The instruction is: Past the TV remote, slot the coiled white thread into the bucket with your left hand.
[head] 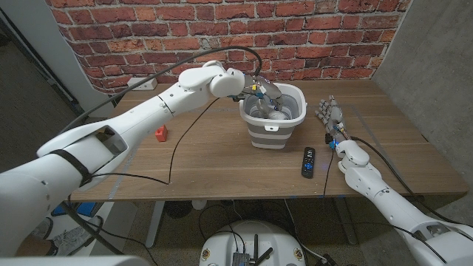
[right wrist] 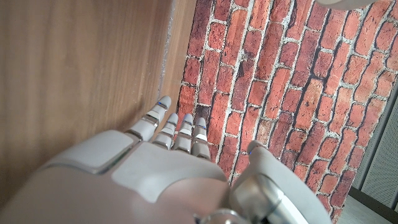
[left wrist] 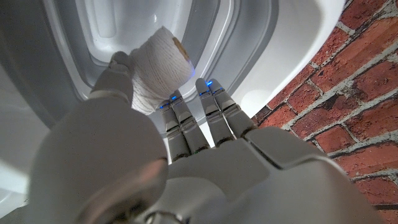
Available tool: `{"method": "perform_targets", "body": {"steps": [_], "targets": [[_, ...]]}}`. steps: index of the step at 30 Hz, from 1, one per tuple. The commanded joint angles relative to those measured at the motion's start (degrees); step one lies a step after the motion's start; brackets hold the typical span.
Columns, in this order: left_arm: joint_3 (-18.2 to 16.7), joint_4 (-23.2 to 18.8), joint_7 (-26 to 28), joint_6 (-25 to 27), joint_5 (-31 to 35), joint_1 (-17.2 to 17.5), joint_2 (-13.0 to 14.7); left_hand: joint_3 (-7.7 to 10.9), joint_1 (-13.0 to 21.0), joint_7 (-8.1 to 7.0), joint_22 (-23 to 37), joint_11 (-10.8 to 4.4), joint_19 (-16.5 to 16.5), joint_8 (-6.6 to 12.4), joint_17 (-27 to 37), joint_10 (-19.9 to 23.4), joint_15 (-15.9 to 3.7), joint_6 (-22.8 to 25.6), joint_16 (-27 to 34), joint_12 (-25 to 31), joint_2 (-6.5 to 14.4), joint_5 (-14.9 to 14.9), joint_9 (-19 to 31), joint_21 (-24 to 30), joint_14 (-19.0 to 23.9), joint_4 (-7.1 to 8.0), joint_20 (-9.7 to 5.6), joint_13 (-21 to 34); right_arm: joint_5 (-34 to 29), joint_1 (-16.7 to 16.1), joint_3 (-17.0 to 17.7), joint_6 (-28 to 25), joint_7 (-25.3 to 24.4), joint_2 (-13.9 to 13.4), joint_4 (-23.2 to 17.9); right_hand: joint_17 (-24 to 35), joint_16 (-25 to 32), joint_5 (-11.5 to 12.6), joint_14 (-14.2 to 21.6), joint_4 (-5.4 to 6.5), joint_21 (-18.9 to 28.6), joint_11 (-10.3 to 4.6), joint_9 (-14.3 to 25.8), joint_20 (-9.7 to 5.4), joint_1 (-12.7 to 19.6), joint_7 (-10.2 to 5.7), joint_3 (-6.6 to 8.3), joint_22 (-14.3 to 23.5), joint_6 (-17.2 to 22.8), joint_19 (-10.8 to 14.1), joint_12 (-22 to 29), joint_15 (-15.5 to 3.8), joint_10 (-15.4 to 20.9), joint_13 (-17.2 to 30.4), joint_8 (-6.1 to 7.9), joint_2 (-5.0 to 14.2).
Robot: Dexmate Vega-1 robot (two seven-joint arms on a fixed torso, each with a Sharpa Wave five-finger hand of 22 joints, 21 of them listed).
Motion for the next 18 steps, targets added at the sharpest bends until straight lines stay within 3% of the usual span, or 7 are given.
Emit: {"method": "perform_targets", "body": {"steps": [1,11,18], "targets": [[1.5,1.5,-1.4,0.3,0.3,-0.9,-1.0,-0.04,1.2,-0.26,0.3,0.11,0.0,-0.74,0.3,-1.9,-8.68,-1.3,-0.5,-0.8,2.1,0.1,0.2,0.5,-0.7,0.54,-0.74,0.2,0.3,-1.0,0.4,-0.1,-0.2,-0.4,-1.1,0.1,0.3,-0.1,-0.3,-0.29,-0.3,-0.07,0.1,-0.10,-0.6,-0.03,-0.02,0.2,0.3,0.5,0.5,-0.26,0.3,0.0,0.22,2.50],[2.6,2.0,-3.9,0.2,-0.1,-2.0,-1.5,-0.75,-0.2,-0.16,0.5,0.20,-1.3,-3.23,0.7,-6.1,-8.37,-5.2,-1.2,-2.4,1.8,0.0,0.1,0.2,-2.2,0.82,-0.47,0.2,0.4,-1.0,0.4,0.1,0.0,-0.4,-1.0,0.1,0.4,-0.1,-0.3,-0.36,-0.3,-0.06,0.1,-0.08,-0.6,0.00,-0.01,0.2,0.3,0.5,0.5,-0.26,0.3,0.0,0.22,2.52],[3.3,2.5,-5.9,0.2,-0.5,-2.8,-1.9,-1.46,-1.5,1.35,0.5,0.92,-2.5,-5.86,0.8,-11.2,-7.87,-9.2,-2.0,-4.6,1.3,-0.2,0.0,-0.1,-4.1,0.87,-0.40,-0.2,0.4,-0.8,0.4,0.2,0.4,-0.4,-0.6,0.2,0.4,-0.1,-0.3,-0.37,-0.3,-0.06,0.1,-0.05,-0.6,0.00,-0.02,0.2,0.3,0.5,0.5,-0.27,0.3,0.0,0.23,2.53]]}}
